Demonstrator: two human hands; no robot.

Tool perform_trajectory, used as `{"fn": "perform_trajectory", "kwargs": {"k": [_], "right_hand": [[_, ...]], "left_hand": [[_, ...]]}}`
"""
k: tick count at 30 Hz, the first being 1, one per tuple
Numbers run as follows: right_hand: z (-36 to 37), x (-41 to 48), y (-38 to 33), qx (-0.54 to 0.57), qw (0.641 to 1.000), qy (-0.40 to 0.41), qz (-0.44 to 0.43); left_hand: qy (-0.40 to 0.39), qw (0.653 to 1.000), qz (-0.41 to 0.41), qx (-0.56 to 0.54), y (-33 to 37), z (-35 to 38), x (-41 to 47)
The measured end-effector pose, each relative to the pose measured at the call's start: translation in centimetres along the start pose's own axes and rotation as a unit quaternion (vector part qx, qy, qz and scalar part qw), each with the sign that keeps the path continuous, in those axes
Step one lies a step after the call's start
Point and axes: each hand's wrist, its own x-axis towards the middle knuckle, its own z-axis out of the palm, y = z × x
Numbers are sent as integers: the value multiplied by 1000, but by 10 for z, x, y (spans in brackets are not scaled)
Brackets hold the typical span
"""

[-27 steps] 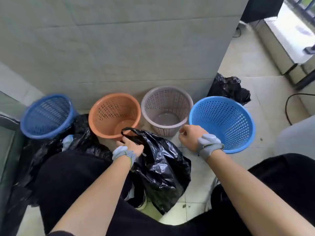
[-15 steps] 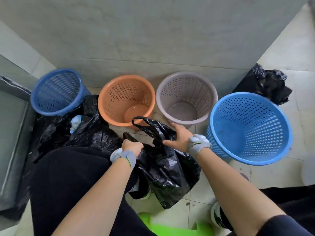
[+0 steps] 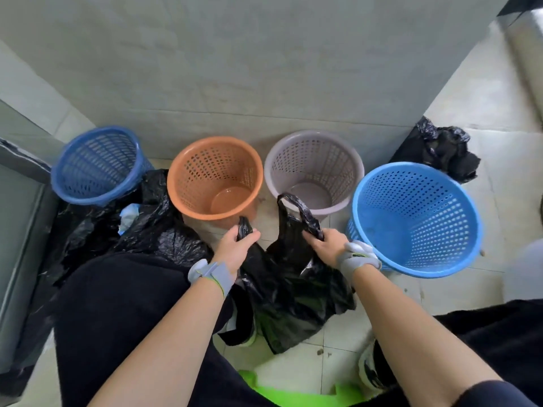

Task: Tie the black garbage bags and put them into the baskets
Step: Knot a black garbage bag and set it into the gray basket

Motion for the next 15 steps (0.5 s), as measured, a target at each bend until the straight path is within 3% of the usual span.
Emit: {"fn": "perform_trajectory", "kwargs": {"k": [9,15], "right_hand": [[-38,-70,43,162,982,90,27],[-43,-66,32,238,964,117,19]], "left_hand": [[-97,972,107,-183,39,9,-39],[-116,977,164,-75,49,17,-25]]}}
